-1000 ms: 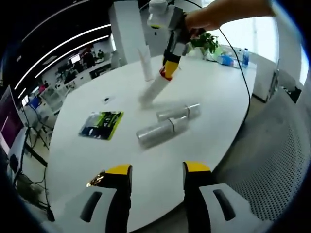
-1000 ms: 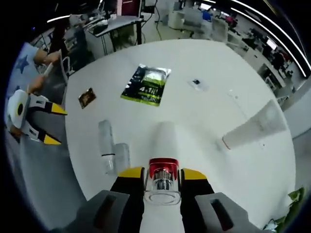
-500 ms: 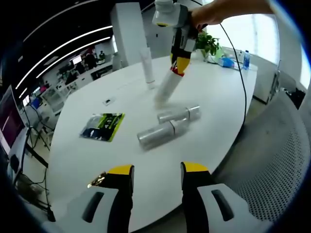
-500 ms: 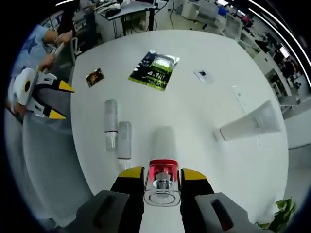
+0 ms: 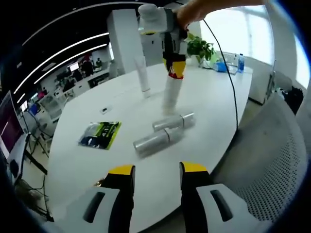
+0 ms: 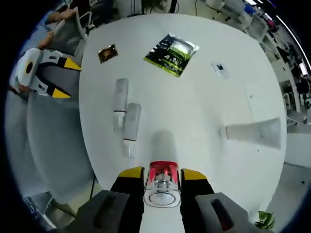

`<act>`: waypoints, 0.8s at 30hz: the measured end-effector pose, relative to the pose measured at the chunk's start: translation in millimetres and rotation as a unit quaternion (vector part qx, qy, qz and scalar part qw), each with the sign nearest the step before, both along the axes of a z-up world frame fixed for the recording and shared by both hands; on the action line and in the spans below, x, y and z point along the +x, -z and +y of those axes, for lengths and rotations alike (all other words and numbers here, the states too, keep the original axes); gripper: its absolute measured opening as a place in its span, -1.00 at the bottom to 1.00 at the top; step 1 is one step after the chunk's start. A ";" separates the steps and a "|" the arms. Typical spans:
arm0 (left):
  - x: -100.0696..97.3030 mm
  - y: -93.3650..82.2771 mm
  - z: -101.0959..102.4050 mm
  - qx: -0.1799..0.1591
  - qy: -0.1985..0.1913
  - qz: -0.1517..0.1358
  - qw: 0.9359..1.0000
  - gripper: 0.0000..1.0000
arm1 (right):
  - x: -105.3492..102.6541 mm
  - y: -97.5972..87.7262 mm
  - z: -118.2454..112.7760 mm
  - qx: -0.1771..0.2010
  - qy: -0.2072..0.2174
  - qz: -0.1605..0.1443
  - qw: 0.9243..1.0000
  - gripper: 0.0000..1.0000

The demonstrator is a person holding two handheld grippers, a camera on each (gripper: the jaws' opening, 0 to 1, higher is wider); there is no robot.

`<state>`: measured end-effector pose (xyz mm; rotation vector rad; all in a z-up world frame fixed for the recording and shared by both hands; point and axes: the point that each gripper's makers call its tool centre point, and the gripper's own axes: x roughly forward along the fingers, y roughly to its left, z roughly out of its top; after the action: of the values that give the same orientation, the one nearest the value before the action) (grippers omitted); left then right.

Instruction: Arrange the skincare products in the storage area until every visible bottle or jar stands upright without overlapping.

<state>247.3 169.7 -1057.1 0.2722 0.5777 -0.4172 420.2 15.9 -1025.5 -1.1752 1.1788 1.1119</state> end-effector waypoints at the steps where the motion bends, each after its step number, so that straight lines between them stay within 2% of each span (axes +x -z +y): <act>1: 0.3 0.2 0.2 -0.001 -0.001 -0.001 1.000 -0.37 | -0.8 0.0 -0.3 -0.002 0.002 0.003 1.000 -0.59; 8: -2.1 3.5 -0.2 0.006 0.004 0.007 1.000 -0.39 | -2.7 1.2 -1.2 -0.050 -0.019 0.030 0.998 -0.59; 13: -0.8 2.5 0.9 0.004 0.002 0.003 1.000 -0.41 | -0.2 1.9 6.2 -0.068 -0.026 0.042 0.996 -0.58; 17: -2.3 5.4 0.8 0.010 0.004 0.011 1.000 -0.42 | 0.3 2.1 11.2 -0.082 -0.032 0.049 0.995 -0.57; 24: -3.2 6.3 1.0 0.013 0.006 0.013 1.000 -0.42 | 3.5 1.8 23.2 -0.066 -0.016 0.055 0.996 -0.55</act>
<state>244.1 170.7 -1063.5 0.2945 0.6084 -0.4249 423.8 39.0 -1027.3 -1.2513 1.3393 1.1480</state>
